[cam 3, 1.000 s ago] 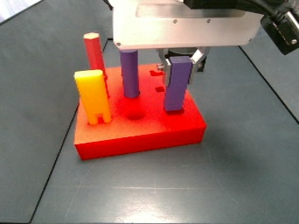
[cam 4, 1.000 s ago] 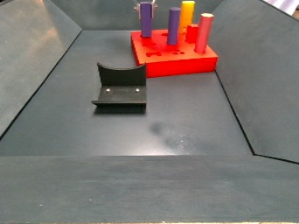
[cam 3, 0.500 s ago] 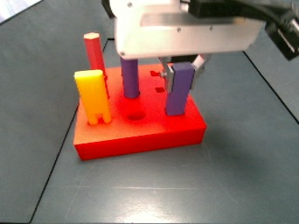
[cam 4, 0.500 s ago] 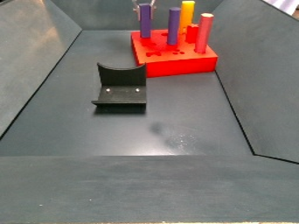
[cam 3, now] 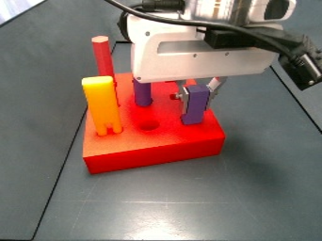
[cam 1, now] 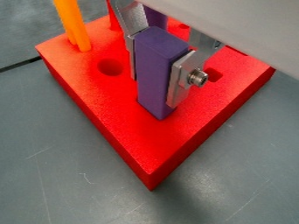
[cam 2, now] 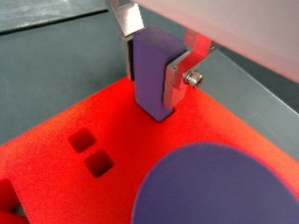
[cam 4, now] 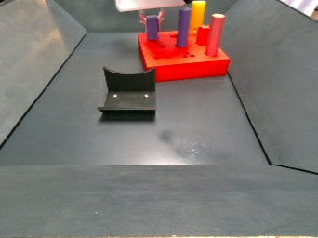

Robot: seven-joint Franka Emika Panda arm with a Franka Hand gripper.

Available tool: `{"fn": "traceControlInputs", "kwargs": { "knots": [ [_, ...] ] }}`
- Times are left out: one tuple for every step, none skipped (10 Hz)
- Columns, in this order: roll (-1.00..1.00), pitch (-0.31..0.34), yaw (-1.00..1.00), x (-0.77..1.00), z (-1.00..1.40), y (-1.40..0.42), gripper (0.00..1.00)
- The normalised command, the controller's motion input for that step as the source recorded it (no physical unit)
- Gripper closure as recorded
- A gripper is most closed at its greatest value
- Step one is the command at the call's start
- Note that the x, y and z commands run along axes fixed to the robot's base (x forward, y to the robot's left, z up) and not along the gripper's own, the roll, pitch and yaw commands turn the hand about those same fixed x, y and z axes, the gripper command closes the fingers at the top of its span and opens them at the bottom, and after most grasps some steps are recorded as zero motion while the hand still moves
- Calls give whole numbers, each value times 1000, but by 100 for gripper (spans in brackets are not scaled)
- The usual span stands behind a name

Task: Pick up the rectangle object. Move up. Place the rectangle object on the fixture. Regrasp the rectangle object. Move to above the board. Insert the rectangle object.
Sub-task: Insert the rectangle object.

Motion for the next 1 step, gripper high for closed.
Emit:
{"fn": "traceControlInputs", "kwargs": {
  "knots": [
    [0, 0, 0, 0, 0, 0, 100]
  ]
}}
